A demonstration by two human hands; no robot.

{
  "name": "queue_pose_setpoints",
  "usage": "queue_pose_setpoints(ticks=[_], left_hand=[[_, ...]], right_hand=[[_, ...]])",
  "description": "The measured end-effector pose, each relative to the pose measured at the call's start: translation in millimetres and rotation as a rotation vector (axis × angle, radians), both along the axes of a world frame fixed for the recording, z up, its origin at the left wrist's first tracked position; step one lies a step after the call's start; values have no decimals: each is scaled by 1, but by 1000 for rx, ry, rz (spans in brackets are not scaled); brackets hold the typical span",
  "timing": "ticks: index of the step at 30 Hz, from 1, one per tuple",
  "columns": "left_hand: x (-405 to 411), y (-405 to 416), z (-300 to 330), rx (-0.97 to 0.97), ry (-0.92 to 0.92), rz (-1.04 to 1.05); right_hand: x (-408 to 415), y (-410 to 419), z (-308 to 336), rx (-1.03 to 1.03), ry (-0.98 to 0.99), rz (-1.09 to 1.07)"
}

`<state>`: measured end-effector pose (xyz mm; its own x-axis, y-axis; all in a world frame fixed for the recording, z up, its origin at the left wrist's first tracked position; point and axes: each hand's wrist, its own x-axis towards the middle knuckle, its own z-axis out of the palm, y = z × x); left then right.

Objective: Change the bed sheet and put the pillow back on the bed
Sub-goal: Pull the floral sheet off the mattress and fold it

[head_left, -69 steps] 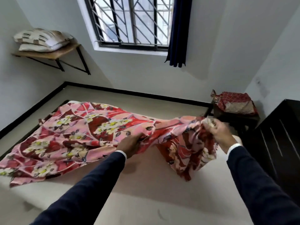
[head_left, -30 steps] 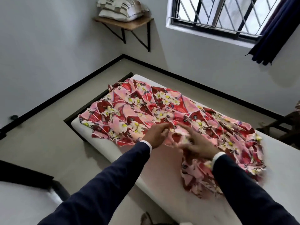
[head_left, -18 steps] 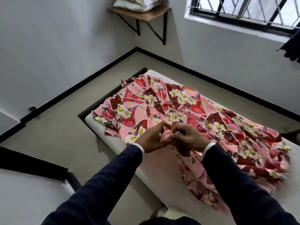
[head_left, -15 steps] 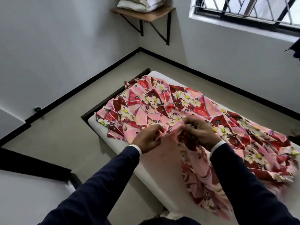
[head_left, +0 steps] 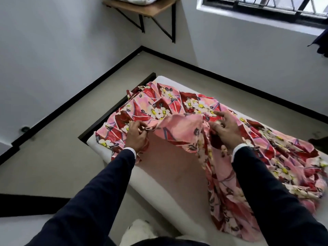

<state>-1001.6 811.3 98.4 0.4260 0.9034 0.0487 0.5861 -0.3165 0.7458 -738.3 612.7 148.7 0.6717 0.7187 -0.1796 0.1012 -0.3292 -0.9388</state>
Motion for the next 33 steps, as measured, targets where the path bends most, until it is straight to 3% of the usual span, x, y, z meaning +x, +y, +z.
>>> queue_pose_setpoints(ticks=[3,7,10,14,21,23,26,30,33], left_hand=[[0,19,0,-98,-72,-101],[5,37,1,-302,-252,-436],[0,61,12,-373,-315,-559],[-36,119,6,-109,-27,-769],[-56,191,-23,45,315,-561],[-59,205,-32,-30,371,-526],[-70,232,-54,-166,318,-377],[-86,259,-68,-230,74,-136],[-88,267,-58,-190,87,-162]], right_hand=[[-42,31,-7,-146,-99,274],[-124,100,-41,-298,-77,561],[-158,145,-69,-340,-228,498],[-160,189,-31,-101,52,354],[-143,200,18,329,479,321],[-136,197,32,450,583,242],[-117,191,46,581,517,21],[-66,179,36,687,476,-308],[-36,171,28,681,503,-452]])
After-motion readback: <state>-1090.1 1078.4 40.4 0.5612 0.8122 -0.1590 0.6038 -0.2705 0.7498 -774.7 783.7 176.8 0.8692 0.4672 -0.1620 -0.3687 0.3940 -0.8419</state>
